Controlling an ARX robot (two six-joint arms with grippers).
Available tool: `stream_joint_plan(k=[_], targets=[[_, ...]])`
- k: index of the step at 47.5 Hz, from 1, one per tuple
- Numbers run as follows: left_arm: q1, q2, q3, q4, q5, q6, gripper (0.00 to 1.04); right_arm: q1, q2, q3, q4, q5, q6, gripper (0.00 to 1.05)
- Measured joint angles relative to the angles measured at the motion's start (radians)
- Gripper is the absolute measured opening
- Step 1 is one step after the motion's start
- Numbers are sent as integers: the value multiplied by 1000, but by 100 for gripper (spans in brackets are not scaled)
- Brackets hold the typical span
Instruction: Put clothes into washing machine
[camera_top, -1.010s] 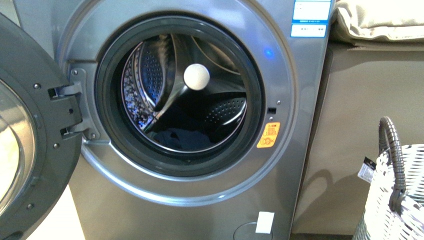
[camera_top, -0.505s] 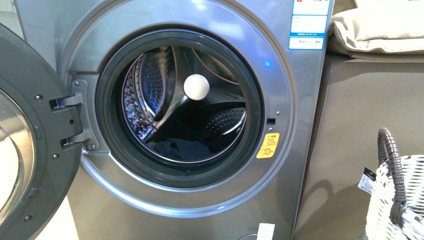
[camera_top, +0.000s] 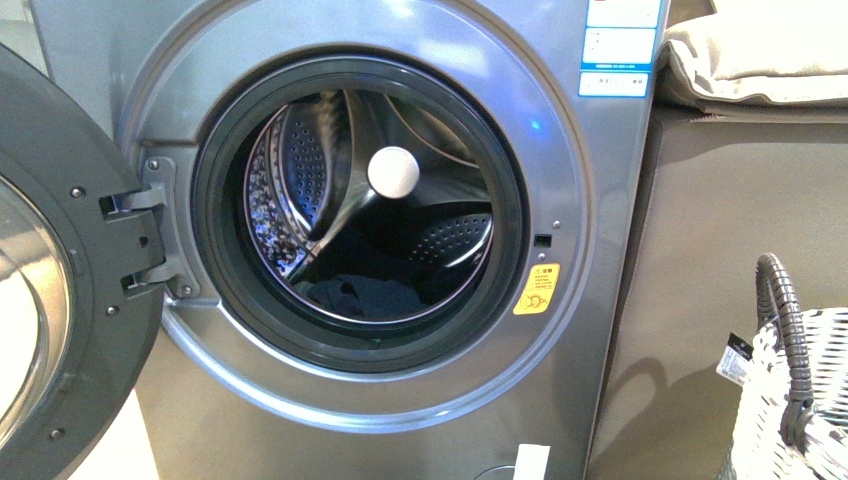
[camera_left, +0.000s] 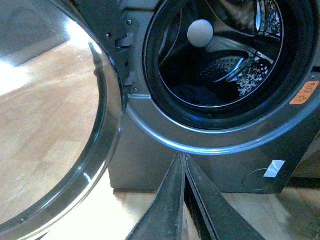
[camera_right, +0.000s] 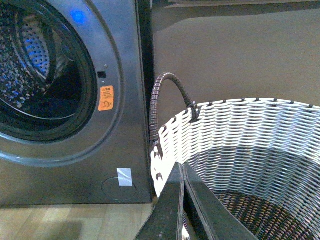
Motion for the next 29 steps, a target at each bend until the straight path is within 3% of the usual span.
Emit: stream_joint_plan(k=[6,11,13,29], targets=[[0,-138,0,-172,0,0,4,0,0,0,0,0,0,2],[0,-170,0,-178,0,0,4,0,0,0,0,0,0,2],[0,-171,0,-179,0,-1,4,0,0,0,0,0,-1,7],[0,-171,0,-179,0,0,62,0,0,0,0,0,-1,63]])
